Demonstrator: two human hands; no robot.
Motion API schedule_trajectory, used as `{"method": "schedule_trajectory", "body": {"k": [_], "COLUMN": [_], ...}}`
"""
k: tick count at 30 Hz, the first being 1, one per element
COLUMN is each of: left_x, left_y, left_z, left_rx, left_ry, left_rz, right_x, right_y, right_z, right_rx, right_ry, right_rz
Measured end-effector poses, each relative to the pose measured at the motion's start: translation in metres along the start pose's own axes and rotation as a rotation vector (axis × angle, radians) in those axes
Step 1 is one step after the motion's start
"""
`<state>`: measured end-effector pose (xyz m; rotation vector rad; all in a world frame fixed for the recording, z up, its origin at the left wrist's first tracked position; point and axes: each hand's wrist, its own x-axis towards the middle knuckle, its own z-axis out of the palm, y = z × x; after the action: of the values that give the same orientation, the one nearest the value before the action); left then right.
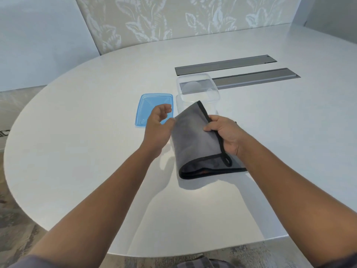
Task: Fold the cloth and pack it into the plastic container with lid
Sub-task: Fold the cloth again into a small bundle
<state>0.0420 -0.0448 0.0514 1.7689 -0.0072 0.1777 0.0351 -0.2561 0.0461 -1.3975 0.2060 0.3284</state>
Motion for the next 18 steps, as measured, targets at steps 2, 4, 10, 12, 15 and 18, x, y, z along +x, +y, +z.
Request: {"method": "schedule_trajectory", "body": {"k": [2, 4, 10, 12, 15, 18], "left_x": [0.006, 0.011, 0.028, 0.036, 0.043, 0.048], "left_y": [-0.015, -0.02, -0.021, -0.024, -0.025, -0.02], "left_z": [0.0, 0.006, 0.03, 0.034, 0.039, 0.043], "left_rx": [0.145, 0.205, 0.359, 0.425, 0.442, 0.47], "left_ry": [-0.096, -0.222, -0.382, -0.401, -0.451, -0.472], "left_rz": [-0.032, -0.064, 0.01, 0.102, 0.111, 0.163], "right_x": [-0.002, -0.004, -0.011, -0.013, -0.015, -0.014], "right_y": [-0.006, -0.01, -0.008, -0.005, -0.001, 0.002], "right_z": [-0.011, -0.022, -0.046, -0.053, -0.064, -0.071], "right_rx": [0.025, 0.054, -0.003, -0.11, -0.235, -0.354], "right_ry": [0.011, 0.021, 0.174, 0.225, 0.256, 0.252], "right_rz": [-0.01, -0.01, 0.098, 0.125, 0.126, 0.129]}}
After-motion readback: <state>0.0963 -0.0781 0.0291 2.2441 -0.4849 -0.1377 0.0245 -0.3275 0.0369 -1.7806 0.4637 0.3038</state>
